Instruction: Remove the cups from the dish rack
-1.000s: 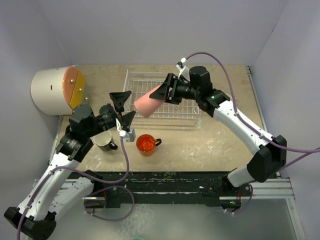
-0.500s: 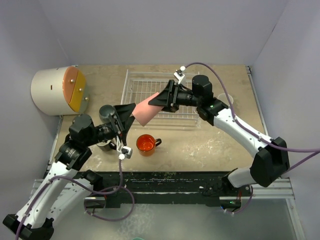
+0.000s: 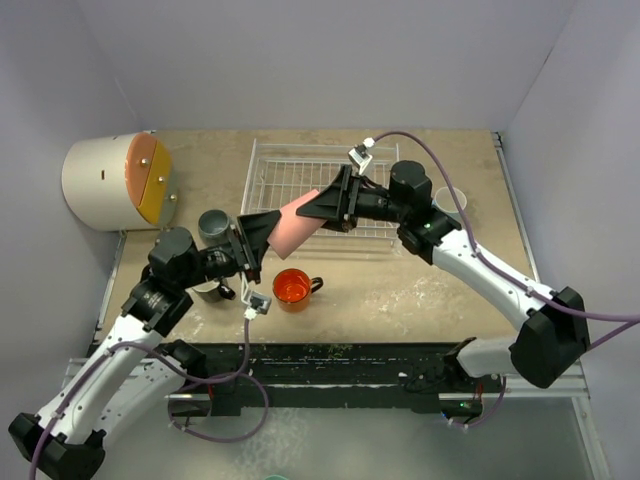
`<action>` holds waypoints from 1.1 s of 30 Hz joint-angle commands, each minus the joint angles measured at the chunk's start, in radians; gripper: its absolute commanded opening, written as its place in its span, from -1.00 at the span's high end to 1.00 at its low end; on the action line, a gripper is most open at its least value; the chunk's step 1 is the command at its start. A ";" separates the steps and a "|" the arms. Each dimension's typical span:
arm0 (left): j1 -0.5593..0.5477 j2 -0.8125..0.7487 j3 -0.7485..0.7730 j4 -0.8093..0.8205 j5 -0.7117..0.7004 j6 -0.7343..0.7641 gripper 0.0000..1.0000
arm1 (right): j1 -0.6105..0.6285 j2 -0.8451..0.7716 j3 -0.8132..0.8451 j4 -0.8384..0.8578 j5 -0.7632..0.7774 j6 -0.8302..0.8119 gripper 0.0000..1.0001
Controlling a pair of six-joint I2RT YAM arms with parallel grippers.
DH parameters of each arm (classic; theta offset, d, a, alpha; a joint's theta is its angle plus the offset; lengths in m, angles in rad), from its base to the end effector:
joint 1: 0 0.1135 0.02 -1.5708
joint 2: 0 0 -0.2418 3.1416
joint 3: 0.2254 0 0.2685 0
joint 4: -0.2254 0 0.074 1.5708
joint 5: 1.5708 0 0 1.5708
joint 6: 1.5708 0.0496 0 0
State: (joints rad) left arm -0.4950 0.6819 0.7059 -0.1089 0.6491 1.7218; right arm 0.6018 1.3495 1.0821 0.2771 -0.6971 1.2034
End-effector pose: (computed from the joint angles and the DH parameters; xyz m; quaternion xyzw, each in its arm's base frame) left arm 0.1667 -0.1240 0.3225 0.7210 0.1183 0.1770 0.6595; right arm 0.2682 0.2228 0.3392 -0.0358 0.7036 0.6731 0.2251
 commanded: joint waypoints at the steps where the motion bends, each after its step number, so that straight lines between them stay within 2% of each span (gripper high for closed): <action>1: -0.050 0.033 0.017 0.100 0.015 0.012 0.23 | 0.022 -0.045 0.000 0.068 0.026 0.025 0.48; 3: -0.085 0.048 0.029 0.106 -0.003 0.015 0.95 | 0.024 -0.048 -0.003 0.064 0.033 0.020 0.47; 5: -0.119 0.061 0.050 0.061 -0.032 0.032 1.00 | 0.023 -0.055 -0.007 0.034 0.011 0.013 0.32; 8: -0.138 0.072 0.088 -0.018 -0.051 0.031 1.00 | -0.021 -0.076 0.006 -0.025 0.030 -0.038 -0.09; 12: -0.166 0.097 0.158 -0.141 -0.077 -0.054 1.00 | -0.179 -0.116 0.096 -0.334 0.153 -0.279 -0.68; 15: -0.229 0.178 0.270 -0.236 -0.131 -0.212 1.00 | -0.311 -0.118 0.201 -0.574 0.287 -0.445 -0.85; 18: -0.300 0.316 0.443 -0.397 -0.217 -0.395 1.00 | -0.382 -0.128 0.282 -0.698 0.412 -0.543 -0.89; 22: -0.322 0.552 0.715 -0.662 -0.239 -0.668 1.00 | -0.401 -0.159 0.361 -0.773 0.570 -0.619 -0.92; 27: -0.376 0.830 0.982 -1.004 -0.263 -0.828 1.00 | -0.414 -0.170 0.410 -0.844 0.706 -0.662 -0.94; 33: -0.496 1.155 1.231 -1.220 -0.409 -0.949 1.00 | -0.427 -0.218 0.341 -0.884 0.796 -0.657 -0.95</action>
State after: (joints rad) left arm -0.9226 1.6886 1.7912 -1.0828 0.3328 0.9211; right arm 0.1852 1.1687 1.4544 -0.5503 -0.0147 0.5823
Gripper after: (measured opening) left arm 0.095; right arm 0.970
